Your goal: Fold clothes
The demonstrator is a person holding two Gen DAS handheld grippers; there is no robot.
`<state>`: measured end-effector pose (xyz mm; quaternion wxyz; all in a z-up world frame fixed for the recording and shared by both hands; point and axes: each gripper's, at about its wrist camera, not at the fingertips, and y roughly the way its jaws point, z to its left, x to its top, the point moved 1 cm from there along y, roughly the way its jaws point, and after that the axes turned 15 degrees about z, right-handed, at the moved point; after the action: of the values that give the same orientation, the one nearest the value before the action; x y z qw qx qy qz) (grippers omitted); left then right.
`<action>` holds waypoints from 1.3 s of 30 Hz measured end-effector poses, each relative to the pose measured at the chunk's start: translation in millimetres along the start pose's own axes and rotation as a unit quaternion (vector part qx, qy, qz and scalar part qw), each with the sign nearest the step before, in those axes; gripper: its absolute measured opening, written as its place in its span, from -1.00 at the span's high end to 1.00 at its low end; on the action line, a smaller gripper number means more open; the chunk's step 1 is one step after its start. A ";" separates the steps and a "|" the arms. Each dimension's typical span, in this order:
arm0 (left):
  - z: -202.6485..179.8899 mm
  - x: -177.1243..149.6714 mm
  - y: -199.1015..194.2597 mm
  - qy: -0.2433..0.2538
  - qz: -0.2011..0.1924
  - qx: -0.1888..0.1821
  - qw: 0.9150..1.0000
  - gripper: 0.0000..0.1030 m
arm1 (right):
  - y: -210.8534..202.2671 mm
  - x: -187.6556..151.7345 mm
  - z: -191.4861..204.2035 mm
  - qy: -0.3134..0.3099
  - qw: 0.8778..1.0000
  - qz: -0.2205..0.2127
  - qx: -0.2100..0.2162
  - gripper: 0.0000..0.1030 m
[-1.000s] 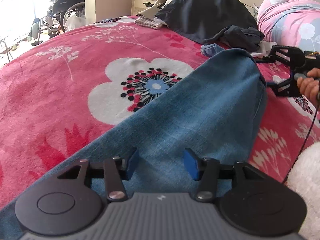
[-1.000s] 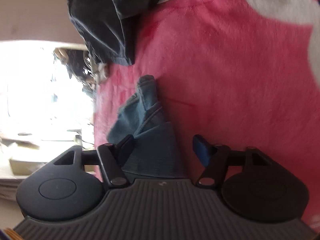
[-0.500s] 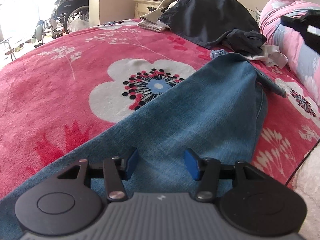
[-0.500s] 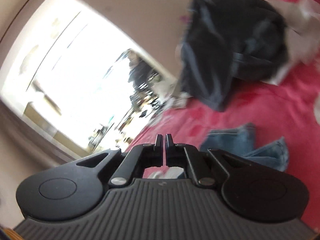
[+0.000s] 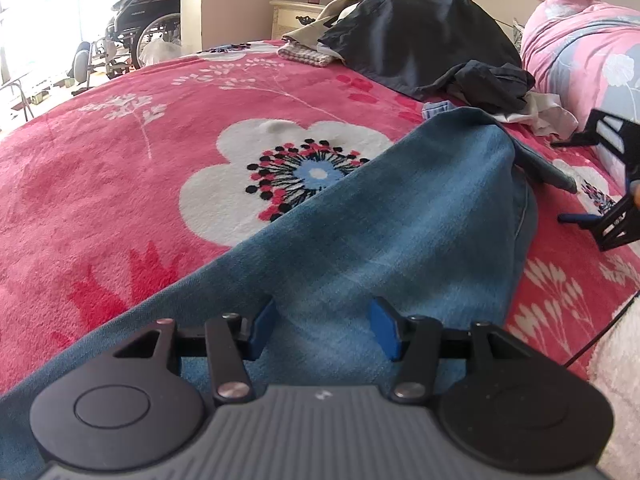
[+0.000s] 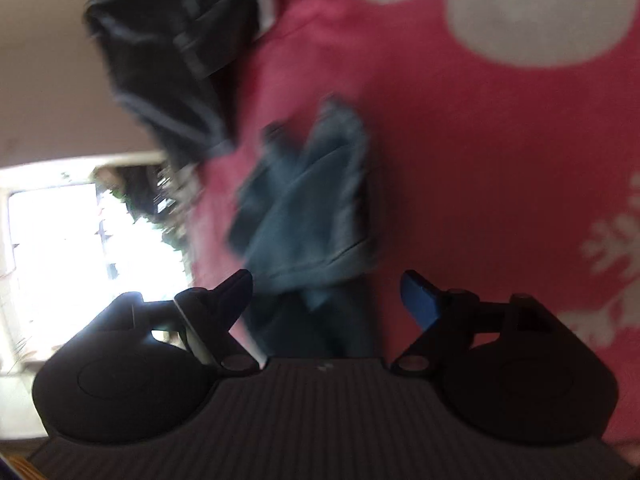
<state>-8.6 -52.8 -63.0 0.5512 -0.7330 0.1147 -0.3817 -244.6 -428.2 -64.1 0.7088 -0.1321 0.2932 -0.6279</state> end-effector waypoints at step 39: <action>-1.0 -1.7 0.9 -0.009 -0.009 0.003 1.000 -0.15 | -150.6 -175.4 94.8 -0.451 0.850 0.269 0.031 0.01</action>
<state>-10.2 -52.9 -64.4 0.5508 -0.7360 0.1023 -0.3800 -318.8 -302.2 138.5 0.9080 -0.2949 -0.0542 -0.2925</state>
